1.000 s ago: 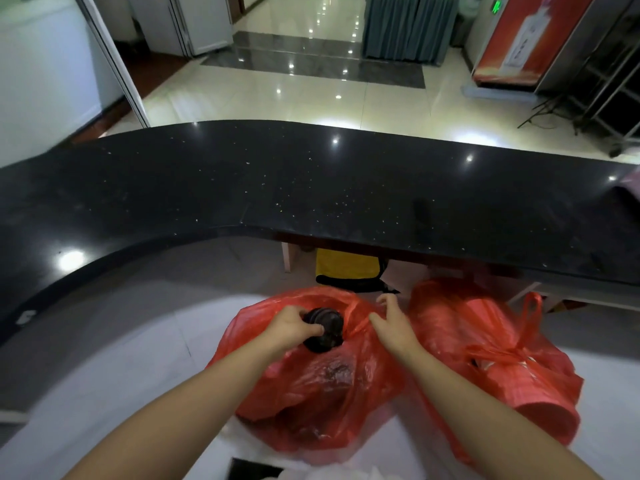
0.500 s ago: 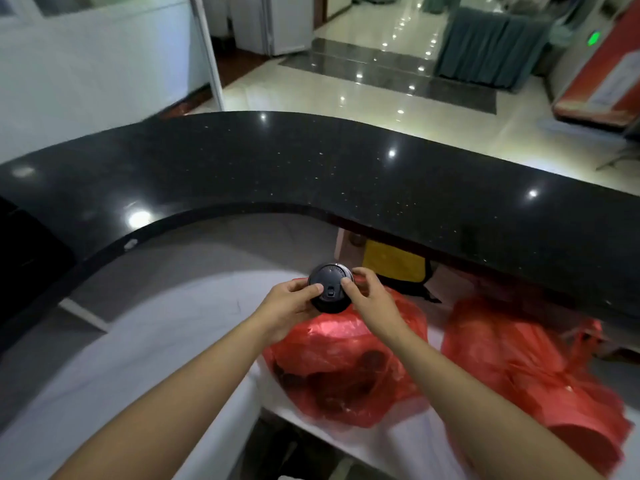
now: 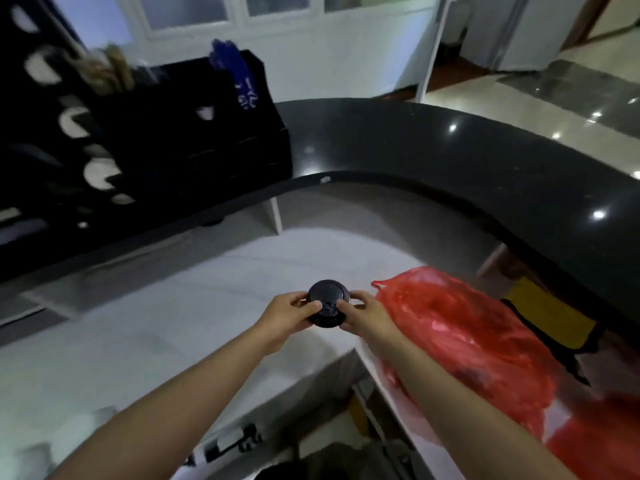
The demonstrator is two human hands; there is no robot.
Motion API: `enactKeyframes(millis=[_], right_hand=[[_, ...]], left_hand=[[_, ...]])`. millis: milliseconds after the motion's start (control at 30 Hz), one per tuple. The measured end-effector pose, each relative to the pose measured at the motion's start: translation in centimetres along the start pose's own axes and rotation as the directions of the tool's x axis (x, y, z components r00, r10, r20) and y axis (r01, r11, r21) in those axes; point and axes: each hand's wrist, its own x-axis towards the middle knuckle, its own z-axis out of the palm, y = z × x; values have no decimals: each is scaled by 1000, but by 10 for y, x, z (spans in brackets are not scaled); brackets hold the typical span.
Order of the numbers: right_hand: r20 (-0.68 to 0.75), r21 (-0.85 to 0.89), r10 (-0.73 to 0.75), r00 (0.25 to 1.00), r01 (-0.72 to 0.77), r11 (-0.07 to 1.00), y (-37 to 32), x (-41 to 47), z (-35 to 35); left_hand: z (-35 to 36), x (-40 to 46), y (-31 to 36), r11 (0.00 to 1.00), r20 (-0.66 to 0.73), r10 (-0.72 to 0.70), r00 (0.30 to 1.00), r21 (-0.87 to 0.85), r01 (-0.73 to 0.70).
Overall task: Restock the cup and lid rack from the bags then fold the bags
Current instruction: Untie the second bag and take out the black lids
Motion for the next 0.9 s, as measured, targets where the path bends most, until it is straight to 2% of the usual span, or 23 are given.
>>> enactKeyframes(millis=[200, 300, 400, 533, 700, 800, 900], right_hand=[[141, -65, 72, 987, -64, 996, 2, 1, 93], [176, -163, 77, 981, -48, 985, 4, 1, 139], [203, -262, 120, 972, -64, 963, 12, 3, 187], [227, -352, 187, 956, -98, 931, 37, -2, 251], [195, -519, 206, 959, -77, 851, 79, -11, 310], [200, -596, 216, 956, -56, 801, 97, -18, 331], [250, -704, 178, 952, 52, 709, 110, -24, 341]], left_hand=[[-91, -41, -21, 1000, -212, -5, 977, 28, 11], [-141, -66, -33, 985, -341, 52, 939, 170, 8], [-194, -96, -50, 915, -443, 135, 886, 400, 60], [-259, -138, -87, 759, -443, 207, 872, 636, 143], [-313, -171, -135, 593, -434, 201, 878, 768, 244], [-329, -179, -156, 546, -398, 207, 894, 805, 232], [-337, -181, -169, 539, -364, 263, 893, 824, 177]])
